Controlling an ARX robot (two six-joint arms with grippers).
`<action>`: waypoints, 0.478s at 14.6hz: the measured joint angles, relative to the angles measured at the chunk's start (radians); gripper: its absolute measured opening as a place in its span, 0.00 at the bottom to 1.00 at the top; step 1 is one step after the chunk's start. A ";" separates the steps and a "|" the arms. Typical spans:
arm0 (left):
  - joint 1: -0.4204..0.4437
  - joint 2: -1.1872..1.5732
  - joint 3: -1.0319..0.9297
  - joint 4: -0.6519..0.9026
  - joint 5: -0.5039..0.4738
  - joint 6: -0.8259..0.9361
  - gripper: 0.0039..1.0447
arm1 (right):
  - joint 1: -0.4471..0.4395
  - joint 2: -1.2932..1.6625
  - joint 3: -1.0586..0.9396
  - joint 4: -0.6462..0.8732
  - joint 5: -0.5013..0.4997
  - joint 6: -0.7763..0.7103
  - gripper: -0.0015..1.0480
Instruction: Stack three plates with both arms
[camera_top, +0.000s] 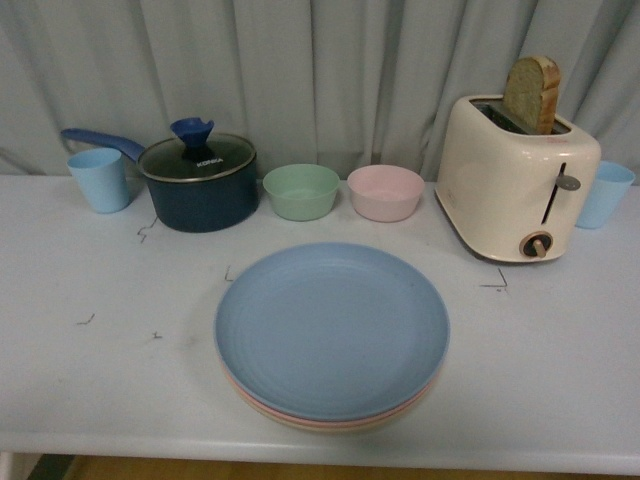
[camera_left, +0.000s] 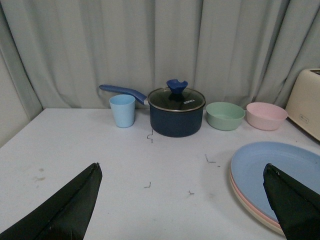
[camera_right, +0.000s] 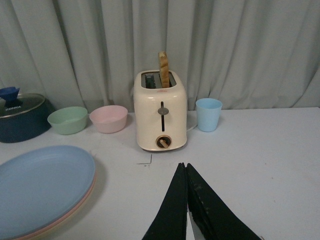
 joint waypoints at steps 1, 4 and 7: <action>0.000 0.000 0.000 0.000 0.000 0.000 0.94 | 0.000 0.000 0.000 0.000 0.000 0.000 0.10; 0.000 0.000 0.000 0.000 0.000 0.000 0.94 | 0.000 -0.001 0.000 0.000 0.000 -0.001 0.45; 0.000 0.000 0.000 0.000 0.000 0.000 0.94 | 0.000 -0.001 0.000 0.000 0.000 0.000 0.80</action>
